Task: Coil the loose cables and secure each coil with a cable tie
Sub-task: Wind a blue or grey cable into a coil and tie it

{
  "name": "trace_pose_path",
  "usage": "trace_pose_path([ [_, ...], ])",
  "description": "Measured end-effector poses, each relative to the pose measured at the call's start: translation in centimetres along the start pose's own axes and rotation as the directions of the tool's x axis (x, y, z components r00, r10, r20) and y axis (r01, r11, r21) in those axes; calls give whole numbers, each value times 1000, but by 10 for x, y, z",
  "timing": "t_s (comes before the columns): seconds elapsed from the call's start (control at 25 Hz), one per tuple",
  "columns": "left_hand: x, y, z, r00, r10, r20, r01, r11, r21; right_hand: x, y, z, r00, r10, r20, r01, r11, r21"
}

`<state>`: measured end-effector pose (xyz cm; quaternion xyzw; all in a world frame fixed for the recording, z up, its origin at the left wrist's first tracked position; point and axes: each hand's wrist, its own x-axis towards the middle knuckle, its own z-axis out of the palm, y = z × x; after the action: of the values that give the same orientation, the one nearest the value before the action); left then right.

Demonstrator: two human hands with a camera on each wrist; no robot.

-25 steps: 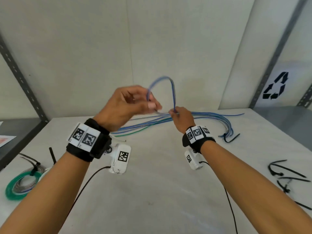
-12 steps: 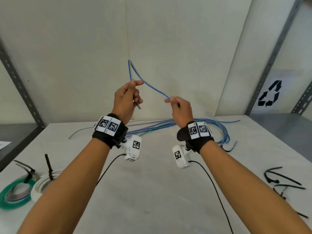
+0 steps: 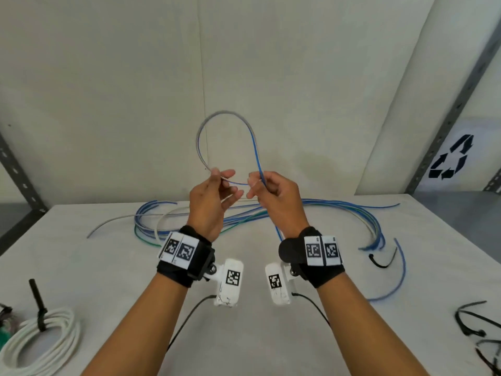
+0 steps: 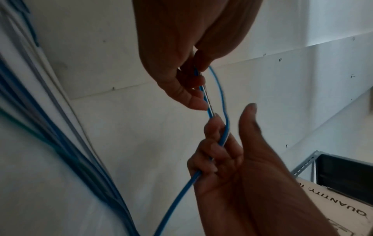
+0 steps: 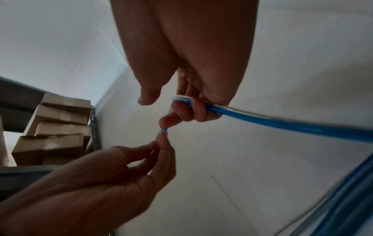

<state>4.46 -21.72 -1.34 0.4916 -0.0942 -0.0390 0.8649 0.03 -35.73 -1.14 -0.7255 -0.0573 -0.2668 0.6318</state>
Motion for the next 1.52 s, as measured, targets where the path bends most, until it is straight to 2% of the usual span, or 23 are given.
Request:
trace_pose_path([
  [0.12, -1, -14, -8, 996, -62, 62, 66, 995, -77, 4, 22, 5, 990, 135, -48, -122, 969, 215],
  [0.24, -4, -16, -12, 989, -102, 107, 110, 991, -72, 6, 38, 3, 944, 321, 72, -314, 814, 489],
  [0.28, -5, -12, -14, 986, -127, 111, 127, 992, 12, 6, 40, 3, 935, 341, 96, -338, 779, 528],
  [0.32, -5, -7, -17, 983, -139, 116, 112, 971, 211, 8, 40, 1, 937, 337, 97, -337, 788, 515],
  [0.36, -7, -1, -21, 981, -142, 130, 57, 860, 507, 7, 39, -2, 945, 318, 82, -321, 839, 439],
  [0.4, -7, 4, -26, 981, -107, 160, -59, 625, 778, 8, 37, -5, 957, 281, 72, -289, 907, 306],
  [0.44, -7, 11, -31, 976, -20, 219, -197, 358, 913, 8, 32, -7, 970, 231, 82, -241, 960, 146],
  [0.48, -8, 17, -33, 943, 94, 318, -331, 193, 924, 8, 26, -8, 976, 181, 117, -182, 983, -7],
  [0.52, -13, 24, -32, 894, 182, 410, -436, 141, 889, 5, 21, -9, 975, 145, 169, -123, 984, -130],
  [0.56, -17, 28, -28, 841, 227, 492, -527, 131, 840, 2, 15, -10, 968, 115, 221, -68, 976, -208],
  [0.6, -20, 30, -24, 802, 226, 553, -589, 152, 793, -2, 8, -9, 961, 88, 262, -24, 972, -235],
  [0.64, -22, 30, -20, 796, 194, 573, -604, 213, 768, -5, 1, -9, 958, 68, 279, -3, 973, -229],
  [0.68, -23, 28, -18, 812, 132, 569, -579, 303, 757, -7, -5, -9, 959, 60, 278, -4, 980, -198],
  [0.72, -24, 26, -16, 820, 71, 568, -553, 356, 753, -8, -10, -10, 961, 64, 268, -20, 987, -162],
  [0.84, -22, 22, -25, 817, 84, 570, -561, 342, 754, -7, -15, -10, 973, 117, 198, -106, 992, -64],
  [0.88, -21, 23, -29, 839, 122, 531, -527, 425, 736, -8, -13, -9, 978, 135, 156, -130, 991, -42],
  [0.96, -21, 27, -37, 899, 204, 387, -408, 709, 575, -6, -12, -8, 984, 151, 96, -153, 988, 15],
  [1.0, -20, 30, -42, 930, 224, 291, -341, 822, 457, -7, -12, -5, 982, 161, 97, -168, 983, 67],
  [1.08, -16, 38, -51, 974, 198, 110, -221, 938, 266, -11, -14, 4, 978, 144, 148, -169, 971, 168],
  [1.16, -16, 47, -53, 995, 97, 29, -100, 989, 112, -17, -16, 13, 970, 70, 231, -107, 982, 153],
  [1.32, -22, 59, -50, 994, -92, 66, 93, 995, -17, -25, -14, 25, 912, -53, 408, 57, 998, 3],
  [1.44, -22, 64, -48, 979, -168, 119, 195, 938, -287, -26, -9, 23, 859, -19, 512, 98, 987, -127],
  [1.52, -20, 68, -51, 982, -170, 84, 190, 895, -404, -26, -9, 19, 819, 37, 572, 97, 975, -201],
])
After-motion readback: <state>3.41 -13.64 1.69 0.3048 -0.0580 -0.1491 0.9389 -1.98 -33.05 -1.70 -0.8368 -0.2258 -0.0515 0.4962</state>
